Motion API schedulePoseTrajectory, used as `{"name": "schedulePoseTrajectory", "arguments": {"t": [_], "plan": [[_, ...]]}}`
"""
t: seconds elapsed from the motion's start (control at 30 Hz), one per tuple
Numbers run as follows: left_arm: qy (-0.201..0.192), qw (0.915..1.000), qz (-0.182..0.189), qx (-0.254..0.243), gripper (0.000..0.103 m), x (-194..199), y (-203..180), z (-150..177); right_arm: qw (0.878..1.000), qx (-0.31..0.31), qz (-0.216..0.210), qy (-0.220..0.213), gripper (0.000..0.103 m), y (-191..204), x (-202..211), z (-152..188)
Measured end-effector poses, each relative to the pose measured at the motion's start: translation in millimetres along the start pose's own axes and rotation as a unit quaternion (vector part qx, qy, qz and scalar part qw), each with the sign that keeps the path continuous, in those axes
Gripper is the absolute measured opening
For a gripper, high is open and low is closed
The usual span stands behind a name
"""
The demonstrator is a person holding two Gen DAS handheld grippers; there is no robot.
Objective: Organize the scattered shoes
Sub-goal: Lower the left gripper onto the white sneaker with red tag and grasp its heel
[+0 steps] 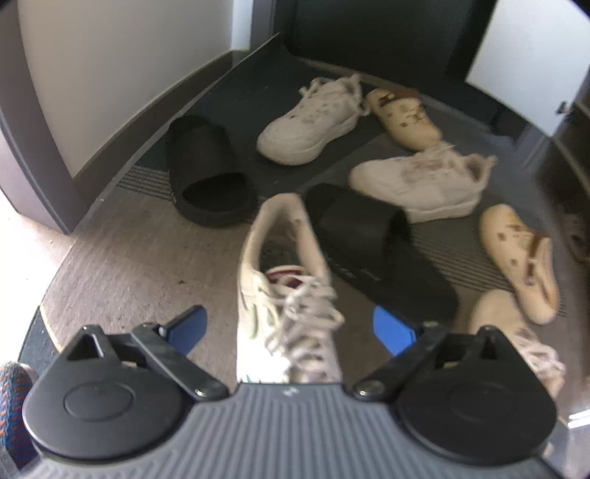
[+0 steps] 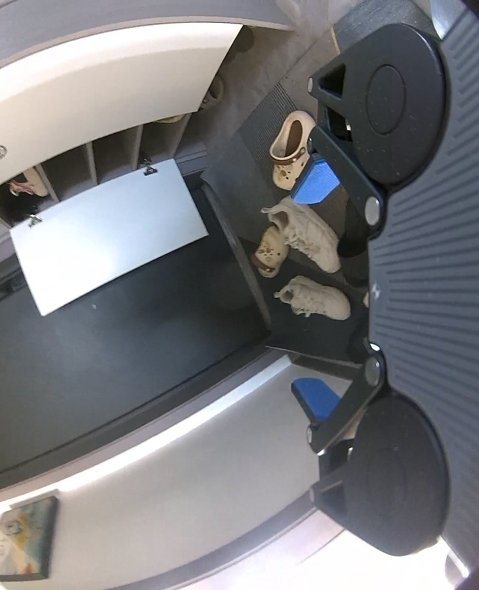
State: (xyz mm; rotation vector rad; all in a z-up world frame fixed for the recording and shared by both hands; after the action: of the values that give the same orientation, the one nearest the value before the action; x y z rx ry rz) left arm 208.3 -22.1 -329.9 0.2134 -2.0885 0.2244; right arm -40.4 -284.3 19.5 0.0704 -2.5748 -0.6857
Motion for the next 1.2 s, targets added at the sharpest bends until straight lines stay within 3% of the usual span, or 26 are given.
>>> {"name": "schedulePoseTrajectory", "arguments": {"t": [0.37,0.53,0.6,0.83,0.93,1.1,1.2], "plan": [[0.042,0.9986,-0.032,-0.006,0.102,-84,-12,10,0.995,-0.021,-0.028,0.099,0.103,0,-49,7],[0.059,0.9979,-0.024,0.004,0.103,-110,-9,7,0.991,-0.036,-0.030,0.124,0.103,-1,-67,12],[0.064,0.9977,-0.019,0.003,0.095,-117,-9,6,0.991,-0.035,-0.030,0.126,0.103,0,-67,13],[0.092,0.9956,-0.014,0.008,0.084,-114,-9,1,0.992,-0.045,-0.021,0.115,0.103,-2,-64,11],[0.115,0.9932,0.002,-0.015,0.083,-106,-5,2,0.993,-0.047,-0.032,0.106,0.103,-1,-57,10],[0.121,0.9900,0.016,-0.072,0.082,-79,7,18,0.993,-0.029,-0.044,0.106,0.103,9,-52,12],[0.145,0.9835,0.027,-0.105,0.082,-63,18,31,0.993,-0.024,-0.042,0.104,0.103,12,-48,14]]}}
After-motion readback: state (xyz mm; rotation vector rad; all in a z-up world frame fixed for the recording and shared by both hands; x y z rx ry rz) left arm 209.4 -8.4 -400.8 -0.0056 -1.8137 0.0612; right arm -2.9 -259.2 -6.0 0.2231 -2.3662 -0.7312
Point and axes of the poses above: each gripper's, at about its wrist camera, not at the fingertips, and x roughly against the way its jaws point, y to its left, z to its underside, the point moved 2 cm from there along -x, roughly the way its jaws point, and after that the axes turned 1 degree about y, right-handed, at the moved point
